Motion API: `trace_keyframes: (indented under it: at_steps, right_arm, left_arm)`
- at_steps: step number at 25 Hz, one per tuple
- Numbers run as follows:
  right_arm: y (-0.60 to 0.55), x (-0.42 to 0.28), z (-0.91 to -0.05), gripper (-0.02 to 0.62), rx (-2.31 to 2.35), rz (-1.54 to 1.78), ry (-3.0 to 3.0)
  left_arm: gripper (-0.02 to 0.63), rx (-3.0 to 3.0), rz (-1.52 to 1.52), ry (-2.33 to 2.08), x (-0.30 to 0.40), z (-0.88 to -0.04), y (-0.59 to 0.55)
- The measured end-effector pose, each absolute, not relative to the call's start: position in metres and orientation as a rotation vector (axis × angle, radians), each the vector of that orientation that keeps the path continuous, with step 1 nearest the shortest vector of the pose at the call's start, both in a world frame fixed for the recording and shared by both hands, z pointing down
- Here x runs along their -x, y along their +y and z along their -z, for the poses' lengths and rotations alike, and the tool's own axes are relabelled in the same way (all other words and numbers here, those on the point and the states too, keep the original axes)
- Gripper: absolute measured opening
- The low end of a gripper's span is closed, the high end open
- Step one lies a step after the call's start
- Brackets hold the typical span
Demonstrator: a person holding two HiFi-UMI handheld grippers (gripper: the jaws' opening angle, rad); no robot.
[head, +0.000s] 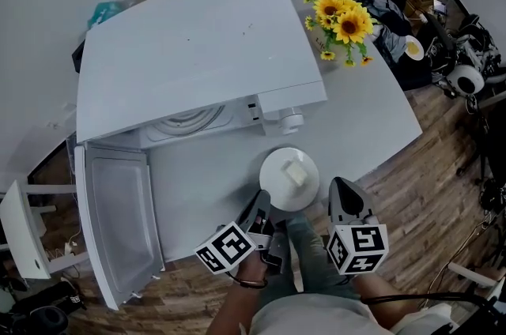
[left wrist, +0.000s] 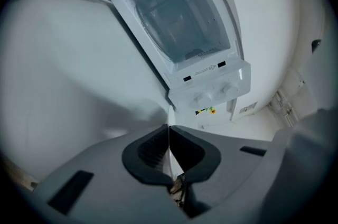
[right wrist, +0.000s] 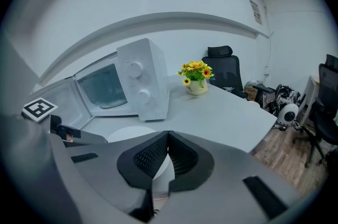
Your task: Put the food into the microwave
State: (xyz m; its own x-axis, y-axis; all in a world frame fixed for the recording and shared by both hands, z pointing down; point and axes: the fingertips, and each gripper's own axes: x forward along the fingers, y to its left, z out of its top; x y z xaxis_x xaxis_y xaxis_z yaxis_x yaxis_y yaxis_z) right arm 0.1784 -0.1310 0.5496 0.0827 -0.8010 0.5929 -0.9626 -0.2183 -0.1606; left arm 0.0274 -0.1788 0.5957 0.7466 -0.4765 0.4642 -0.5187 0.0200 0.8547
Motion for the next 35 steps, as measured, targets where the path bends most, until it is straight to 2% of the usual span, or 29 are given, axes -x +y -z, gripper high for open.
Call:
trace_keyframes:
  at_steps: [12, 18, 27, 35]
  right_arm:
    - [-0.148, -0.151, -0.545, 0.015, -1.996, -0.817, -1.855]
    - [-0.157, -0.132, -0.544, 0.015, -1.928, -0.800, -1.911]
    - [-0.170, -0.101, -0.539, 0.015, -1.825, -0.766, -1.993]
    - [-0.177, -0.084, -0.532, 0.015, -1.759, -0.725, -2.043]
  left_arm:
    - [0.012, -1.584, 0.198, -0.847, 0.012, -0.572, -0.185]
    - [0.012, -1.535, 0.186, -0.970, 0.052, -0.578, -0.180]
    - [0.012, -1.434, 0.438, -0.983, 0.076, -0.553, -0.188]
    - [0.014, -1.410, 0.533, -1.036, 0.097, -0.543, -0.196]
